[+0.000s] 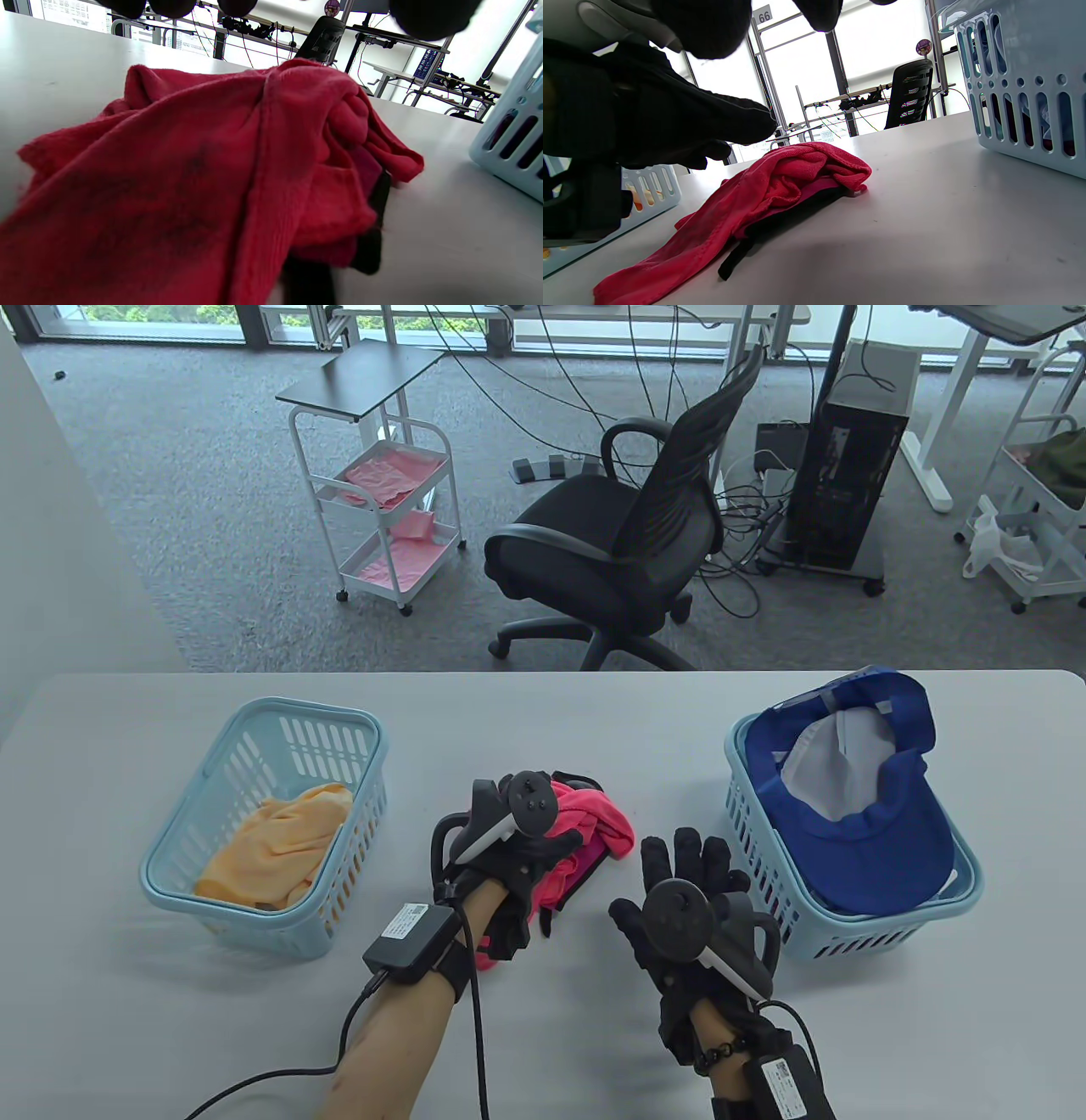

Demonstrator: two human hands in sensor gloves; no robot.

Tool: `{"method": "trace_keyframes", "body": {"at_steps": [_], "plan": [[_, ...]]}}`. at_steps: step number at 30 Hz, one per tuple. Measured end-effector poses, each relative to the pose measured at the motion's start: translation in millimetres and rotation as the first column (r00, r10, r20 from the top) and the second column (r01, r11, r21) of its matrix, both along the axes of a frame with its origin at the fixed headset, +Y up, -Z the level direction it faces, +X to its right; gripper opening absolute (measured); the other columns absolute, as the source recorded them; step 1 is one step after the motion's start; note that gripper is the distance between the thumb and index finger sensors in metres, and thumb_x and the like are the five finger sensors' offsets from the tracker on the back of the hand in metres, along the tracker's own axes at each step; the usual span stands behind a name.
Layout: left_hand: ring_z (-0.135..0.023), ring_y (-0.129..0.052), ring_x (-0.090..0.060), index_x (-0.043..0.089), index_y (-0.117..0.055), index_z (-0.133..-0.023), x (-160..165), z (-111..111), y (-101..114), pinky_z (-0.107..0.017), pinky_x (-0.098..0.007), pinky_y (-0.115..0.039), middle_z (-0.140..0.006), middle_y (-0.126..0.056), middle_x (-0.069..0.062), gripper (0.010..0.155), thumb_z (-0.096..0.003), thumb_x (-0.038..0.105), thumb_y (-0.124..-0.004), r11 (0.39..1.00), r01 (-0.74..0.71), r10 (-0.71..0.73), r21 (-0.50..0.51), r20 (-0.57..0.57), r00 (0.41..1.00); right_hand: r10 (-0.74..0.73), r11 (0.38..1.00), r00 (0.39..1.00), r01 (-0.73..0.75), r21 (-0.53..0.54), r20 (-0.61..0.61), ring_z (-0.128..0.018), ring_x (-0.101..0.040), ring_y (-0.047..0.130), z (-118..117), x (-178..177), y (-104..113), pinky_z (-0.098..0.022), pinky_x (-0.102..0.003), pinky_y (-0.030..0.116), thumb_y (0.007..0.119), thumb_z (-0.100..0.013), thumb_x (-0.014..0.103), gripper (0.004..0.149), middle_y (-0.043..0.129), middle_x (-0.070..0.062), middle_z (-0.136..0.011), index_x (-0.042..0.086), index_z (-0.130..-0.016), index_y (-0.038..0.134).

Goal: Sort apparel and towels into hand baskets

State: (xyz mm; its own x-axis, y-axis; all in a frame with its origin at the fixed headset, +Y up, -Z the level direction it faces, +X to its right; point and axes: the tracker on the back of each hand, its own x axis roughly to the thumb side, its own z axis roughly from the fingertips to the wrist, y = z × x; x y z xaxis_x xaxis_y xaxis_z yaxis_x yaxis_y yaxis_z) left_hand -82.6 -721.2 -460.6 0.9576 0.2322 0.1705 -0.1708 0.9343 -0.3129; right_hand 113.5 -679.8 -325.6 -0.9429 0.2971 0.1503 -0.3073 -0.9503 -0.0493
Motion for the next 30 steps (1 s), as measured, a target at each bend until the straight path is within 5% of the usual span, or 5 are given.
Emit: {"method": "trace_keyframes", "body": {"at_steps": [10,21,30], "plan": [[-0.111,-0.046,-0.057,0.020,-0.020,-0.118,4.2,-6.0,-36.0,-0.078,-0.068,-0.049,-0.123,-0.029,-0.022,0.088,-0.0538,0.066,-0.061,0.999,0.028,-0.028,-0.047,-0.014,0.999,-0.010,1.000,1.000,0.010,0.001,0.003,-0.097,-0.066,0.021,-0.4,0.3,-0.4,-0.065,-0.081,0.029,0.071,-0.055,0.046,0.078,0.021,-0.034,-0.113,0.003,-0.113,0.040],[-0.110,-0.064,-0.043,0.016,-0.024,-0.117,2.8,-9.2,-38.4,-0.077,-0.063,-0.061,-0.122,-0.043,-0.017,0.086,-0.0556,0.059,-0.067,0.993,0.118,-0.116,0.025,-0.066,0.991,-0.016,1.000,1.000,0.016,-0.001,0.001,-0.097,-0.066,0.021,-1.4,1.2,-1.3,-0.065,-0.081,0.029,0.071,-0.055,0.046,0.078,0.021,-0.034,-0.113,0.002,-0.113,0.040],[-0.099,-0.086,-0.032,0.023,-0.049,-0.112,7.4,-13.1,-33.8,-0.073,-0.054,-0.075,-0.113,-0.070,-0.007,0.074,-0.0523,0.054,-0.077,0.962,0.226,-0.210,0.155,-0.117,0.971,-0.025,1.000,1.000,0.025,0.002,0.000,-0.097,-0.066,0.021,-1.6,2.6,-1.6,-0.065,-0.081,0.029,0.071,-0.055,0.046,0.079,0.021,-0.034,-0.113,0.002,-0.113,0.040]]}}
